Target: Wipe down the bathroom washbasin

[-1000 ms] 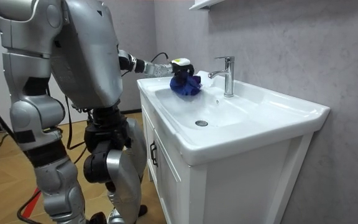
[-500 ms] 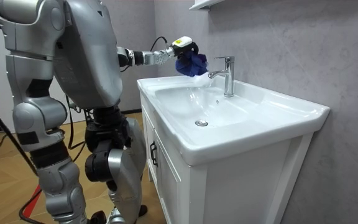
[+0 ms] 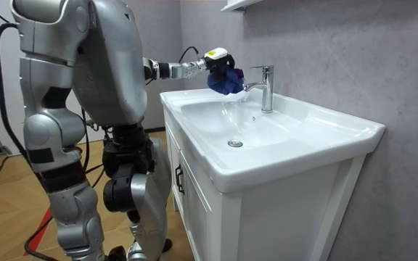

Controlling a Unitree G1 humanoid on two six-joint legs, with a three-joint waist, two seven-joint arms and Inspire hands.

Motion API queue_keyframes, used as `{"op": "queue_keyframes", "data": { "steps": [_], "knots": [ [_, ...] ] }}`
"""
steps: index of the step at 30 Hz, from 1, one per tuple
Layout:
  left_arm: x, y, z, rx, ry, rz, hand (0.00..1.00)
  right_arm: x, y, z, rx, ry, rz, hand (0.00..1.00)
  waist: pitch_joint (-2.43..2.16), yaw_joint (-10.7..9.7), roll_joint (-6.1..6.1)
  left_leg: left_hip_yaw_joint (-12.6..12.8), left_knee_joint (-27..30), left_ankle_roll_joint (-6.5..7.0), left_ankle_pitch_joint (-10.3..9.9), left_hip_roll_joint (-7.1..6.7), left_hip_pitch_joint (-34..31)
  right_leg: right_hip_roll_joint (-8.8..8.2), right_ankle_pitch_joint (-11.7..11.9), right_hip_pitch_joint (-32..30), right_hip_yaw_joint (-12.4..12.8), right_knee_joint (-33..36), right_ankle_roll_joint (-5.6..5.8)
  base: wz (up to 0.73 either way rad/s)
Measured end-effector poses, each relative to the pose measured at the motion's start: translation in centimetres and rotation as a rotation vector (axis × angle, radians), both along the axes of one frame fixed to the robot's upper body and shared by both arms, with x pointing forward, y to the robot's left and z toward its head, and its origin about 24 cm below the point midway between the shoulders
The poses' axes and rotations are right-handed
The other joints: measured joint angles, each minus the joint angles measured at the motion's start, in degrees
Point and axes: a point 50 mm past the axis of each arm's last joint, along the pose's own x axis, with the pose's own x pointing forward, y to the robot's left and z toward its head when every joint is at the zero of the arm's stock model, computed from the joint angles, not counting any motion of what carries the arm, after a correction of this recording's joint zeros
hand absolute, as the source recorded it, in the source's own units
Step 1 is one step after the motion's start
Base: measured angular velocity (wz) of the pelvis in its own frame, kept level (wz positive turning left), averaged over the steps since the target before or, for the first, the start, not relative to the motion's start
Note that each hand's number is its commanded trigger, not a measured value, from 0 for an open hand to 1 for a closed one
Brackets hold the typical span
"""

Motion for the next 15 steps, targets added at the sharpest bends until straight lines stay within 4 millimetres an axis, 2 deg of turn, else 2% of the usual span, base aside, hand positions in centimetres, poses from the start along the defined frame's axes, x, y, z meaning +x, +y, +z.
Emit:
{"op": "queue_keyframes", "data": {
  "steps": [8,15],
  "knots": [
    [-0.7,-0.8,-0.4,-0.022,-0.005,-0.011,1.00,0.2,0.0,0.0,0.005,-0.019,-0.033,0.00,0.10,0.33,0.16,-0.05,-0.09,0.00,0.00,-0.11,0.11,-0.05,-0.05,0.04,0.15,-0.45,0.08,0.00],
    [-2.5,-0.5,-2.5,-0.096,0.077,0.020,1.00,0.8,0.0,0.0,0.010,-0.041,-0.052,0.00,0.38,0.33,0.77,-0.36,-0.57,0.00,0.00,-0.20,1.36,-0.07,-0.05,1.38,0.00,-0.90,0.09,0.00]
  ]
}}
